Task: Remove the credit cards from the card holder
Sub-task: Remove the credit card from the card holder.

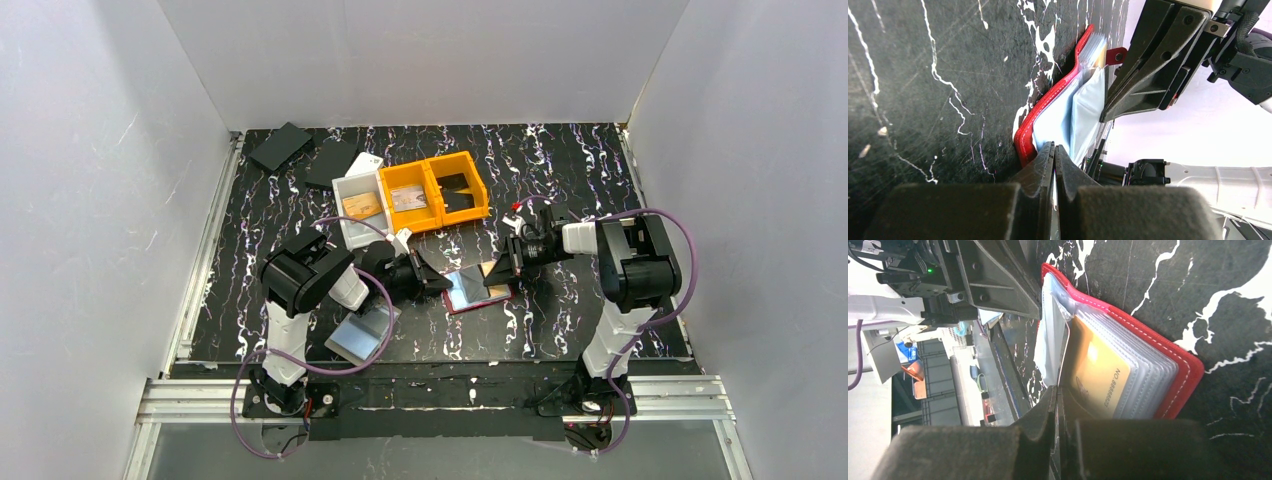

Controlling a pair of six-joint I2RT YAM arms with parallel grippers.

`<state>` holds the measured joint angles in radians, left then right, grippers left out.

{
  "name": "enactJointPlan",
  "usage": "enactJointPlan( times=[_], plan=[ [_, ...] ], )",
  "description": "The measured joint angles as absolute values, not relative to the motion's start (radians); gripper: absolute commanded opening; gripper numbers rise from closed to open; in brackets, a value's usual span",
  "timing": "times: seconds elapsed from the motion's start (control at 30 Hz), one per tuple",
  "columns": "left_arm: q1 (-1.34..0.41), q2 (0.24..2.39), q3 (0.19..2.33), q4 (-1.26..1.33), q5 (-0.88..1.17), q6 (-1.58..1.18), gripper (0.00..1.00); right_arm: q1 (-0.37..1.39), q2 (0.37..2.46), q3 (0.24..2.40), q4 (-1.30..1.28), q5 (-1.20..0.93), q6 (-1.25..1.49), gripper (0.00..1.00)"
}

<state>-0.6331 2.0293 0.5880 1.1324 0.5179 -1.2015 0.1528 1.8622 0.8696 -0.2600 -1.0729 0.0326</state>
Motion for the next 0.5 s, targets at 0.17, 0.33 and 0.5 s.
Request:
enactJointPlan(
  times=[0.17,0.33,0.5],
  plan=[
    [-0.632,2.031,0.589,1.133,0.521,-1.201,0.0,0.134,1.862,0.87,-0.265,-1.08,0.024,0.11],
    [-0.632,2.031,0.589,1.133,0.522,-1.201,0.0,0.112,1.862,0.875,-0.273,-1.082,0.022,0.07],
    [-0.632,2.031,0.59,1.133,0.522,-1.201,0.0,0.112,1.862,0.878,-0.281,-1.084,0.021,0.01]
  ],
)
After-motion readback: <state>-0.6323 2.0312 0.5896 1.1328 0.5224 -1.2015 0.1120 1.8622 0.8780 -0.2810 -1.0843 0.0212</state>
